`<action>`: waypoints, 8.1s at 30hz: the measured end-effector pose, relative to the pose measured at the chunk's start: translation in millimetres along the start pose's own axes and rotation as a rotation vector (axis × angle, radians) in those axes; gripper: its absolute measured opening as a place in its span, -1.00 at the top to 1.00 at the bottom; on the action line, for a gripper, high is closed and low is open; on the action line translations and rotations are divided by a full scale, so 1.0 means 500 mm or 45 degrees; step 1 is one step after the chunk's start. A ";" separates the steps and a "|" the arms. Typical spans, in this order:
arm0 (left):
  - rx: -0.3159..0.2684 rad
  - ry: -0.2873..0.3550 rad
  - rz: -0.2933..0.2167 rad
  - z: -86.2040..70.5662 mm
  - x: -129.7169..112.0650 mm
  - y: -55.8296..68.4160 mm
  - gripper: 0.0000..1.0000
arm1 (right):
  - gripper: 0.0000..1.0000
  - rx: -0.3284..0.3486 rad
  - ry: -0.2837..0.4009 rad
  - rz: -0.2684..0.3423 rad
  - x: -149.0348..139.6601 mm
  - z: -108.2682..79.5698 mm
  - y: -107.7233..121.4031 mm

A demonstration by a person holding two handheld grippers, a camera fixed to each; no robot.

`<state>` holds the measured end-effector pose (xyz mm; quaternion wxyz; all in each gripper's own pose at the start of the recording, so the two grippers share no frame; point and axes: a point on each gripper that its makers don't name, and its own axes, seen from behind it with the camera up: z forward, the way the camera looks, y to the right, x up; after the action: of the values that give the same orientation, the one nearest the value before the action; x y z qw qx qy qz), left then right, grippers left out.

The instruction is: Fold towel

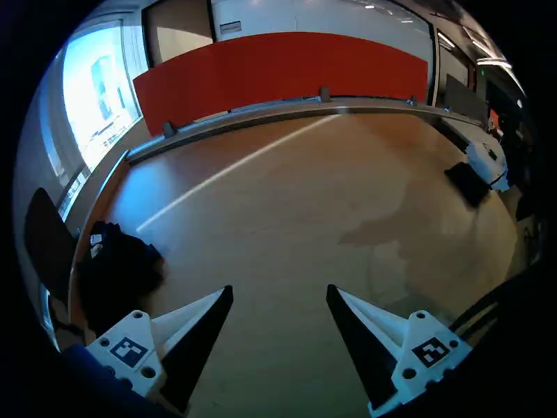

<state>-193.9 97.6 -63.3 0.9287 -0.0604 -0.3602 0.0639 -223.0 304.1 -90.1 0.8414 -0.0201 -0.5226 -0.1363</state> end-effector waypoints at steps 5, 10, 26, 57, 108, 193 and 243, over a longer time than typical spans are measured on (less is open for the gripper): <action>0.000 0.004 -0.003 0.001 0.002 -0.001 -0.99 | 0.34 -0.020 0.037 0.023 0.003 -0.023 0.007; -0.002 0.009 -0.008 0.001 0.003 -0.002 -0.99 | -0.36 -0.039 0.075 0.052 0.007 -0.043 0.010; -0.010 0.044 -0.025 -0.009 0.014 -0.010 -0.99 | -1.00 -0.040 0.172 0.097 0.035 -0.087 -0.013; 0.021 0.205 -0.114 -0.034 0.090 -0.053 -1.00 | -1.00 0.032 0.777 0.346 0.247 -0.247 -0.121; 0.112 0.836 -0.283 -0.125 0.342 -0.181 -0.99 | -1.00 0.140 1.302 0.382 0.517 -0.492 -0.374; 0.245 1.027 -0.293 0.087 0.106 -0.260 -0.99 | -1.00 0.217 1.351 0.424 0.559 -0.423 -0.619; 0.269 1.014 -0.247 0.106 0.101 -0.249 -0.99 | -1.00 0.064 1.446 0.463 0.468 -0.282 -0.494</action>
<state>-183.7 -13.3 28.7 0.9982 0.0495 0.0313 -0.0155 -64.0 -7.0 26.3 0.9992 -0.0134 0.0177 0.0331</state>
